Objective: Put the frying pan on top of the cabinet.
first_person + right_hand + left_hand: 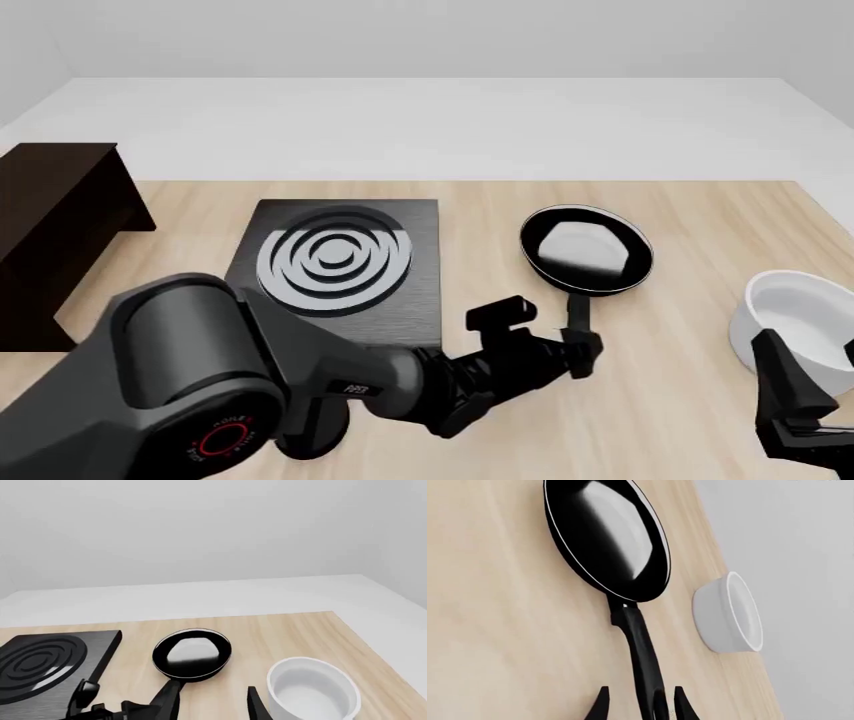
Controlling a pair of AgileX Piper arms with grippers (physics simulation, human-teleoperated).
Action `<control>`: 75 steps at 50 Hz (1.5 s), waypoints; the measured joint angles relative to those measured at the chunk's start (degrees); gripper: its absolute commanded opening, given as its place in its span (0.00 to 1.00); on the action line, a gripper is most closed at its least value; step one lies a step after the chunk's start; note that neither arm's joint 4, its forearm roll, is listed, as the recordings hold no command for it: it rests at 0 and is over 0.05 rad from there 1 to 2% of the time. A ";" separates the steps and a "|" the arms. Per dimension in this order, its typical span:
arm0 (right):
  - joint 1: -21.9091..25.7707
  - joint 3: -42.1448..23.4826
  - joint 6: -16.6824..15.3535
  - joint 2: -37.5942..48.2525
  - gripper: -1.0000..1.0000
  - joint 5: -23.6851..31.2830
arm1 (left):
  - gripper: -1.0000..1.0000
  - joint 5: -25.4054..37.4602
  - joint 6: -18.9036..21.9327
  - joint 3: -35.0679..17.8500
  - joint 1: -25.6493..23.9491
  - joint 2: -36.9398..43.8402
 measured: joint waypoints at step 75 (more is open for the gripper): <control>-0.41 0.00 1.33 4.18 1.00 -4.08 | 0.00 1.18 -1.36 -7.29 -0.32 4.16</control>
